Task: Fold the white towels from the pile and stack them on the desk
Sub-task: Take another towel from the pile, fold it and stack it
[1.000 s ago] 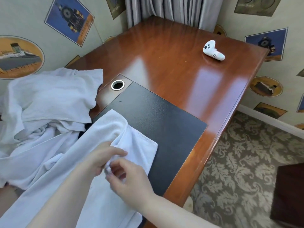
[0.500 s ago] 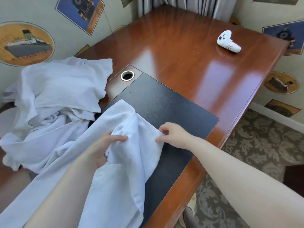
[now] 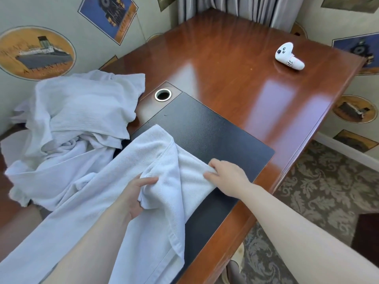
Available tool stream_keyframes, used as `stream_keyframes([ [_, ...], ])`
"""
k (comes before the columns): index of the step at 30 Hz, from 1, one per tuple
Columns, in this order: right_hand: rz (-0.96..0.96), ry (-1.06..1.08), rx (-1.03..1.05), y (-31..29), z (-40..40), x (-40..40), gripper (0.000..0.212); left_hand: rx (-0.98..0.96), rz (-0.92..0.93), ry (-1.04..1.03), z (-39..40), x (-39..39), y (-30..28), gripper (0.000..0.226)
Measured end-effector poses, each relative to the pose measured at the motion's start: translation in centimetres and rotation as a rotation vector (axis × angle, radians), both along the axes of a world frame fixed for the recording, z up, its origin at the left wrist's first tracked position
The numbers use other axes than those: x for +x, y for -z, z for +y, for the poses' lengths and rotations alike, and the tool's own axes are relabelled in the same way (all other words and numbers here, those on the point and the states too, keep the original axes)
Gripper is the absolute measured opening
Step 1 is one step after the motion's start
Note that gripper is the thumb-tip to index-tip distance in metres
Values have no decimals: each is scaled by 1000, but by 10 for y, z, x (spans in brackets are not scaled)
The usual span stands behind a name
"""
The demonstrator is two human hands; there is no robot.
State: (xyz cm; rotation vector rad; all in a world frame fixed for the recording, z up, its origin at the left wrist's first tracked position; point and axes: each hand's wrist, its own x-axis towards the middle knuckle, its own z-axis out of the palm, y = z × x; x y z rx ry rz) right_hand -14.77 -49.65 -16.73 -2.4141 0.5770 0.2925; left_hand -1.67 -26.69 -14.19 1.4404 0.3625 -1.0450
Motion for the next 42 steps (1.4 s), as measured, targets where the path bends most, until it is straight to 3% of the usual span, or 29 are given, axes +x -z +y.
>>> stream_keyframes([
  [4, -76, -10, 441, -2, -14, -15, 21, 33, -21, 29, -3, -1, -1, 52],
  [9, -42, 84, 261, 6, -23, -15, 20, 63, -26, 38, -10, -4, -2, 44],
  [13, -46, 239, 265, 17, -8, -21, 13, 173, -41, 120, -23, -2, -15, 37],
  [16, -86, 342, 428, 15, -11, -28, 29, 162, -154, 215, -55, -16, -29, 31],
  [18, -121, 432, 592, 8, -20, -29, 28, 146, -237, 319, -84, -42, -33, 32],
  [22, -182, 698, 823, -6, -42, -28, 16, 92, -73, 526, -111, -85, -22, 43],
  [23, -192, 744, 798, -8, -43, -30, 15, 106, -79, 514, -110, -82, -17, 41],
  [25, -269, 776, 552, -10, -36, -34, 13, 150, -243, 363, -102, -65, -10, 25],
  [28, -480, 688, 143, -17, 12, -30, 20, 358, -821, 248, -84, -26, 0, 24],
  [30, -517, 402, -71, -7, 56, -21, 27, 543, -1123, 458, -72, -3, 15, 35],
  [32, -371, 112, -270, 12, 91, -16, 43, 730, -1156, 847, -64, 11, 36, 54],
  [34, -210, 22, -306, 29, 99, -19, 58, 835, -1162, 1051, -56, 19, 56, 63],
  [42, -131, 145, -260, 42, 95, -16, 75, 809, -1369, 1064, -53, 42, 72, 66],
])
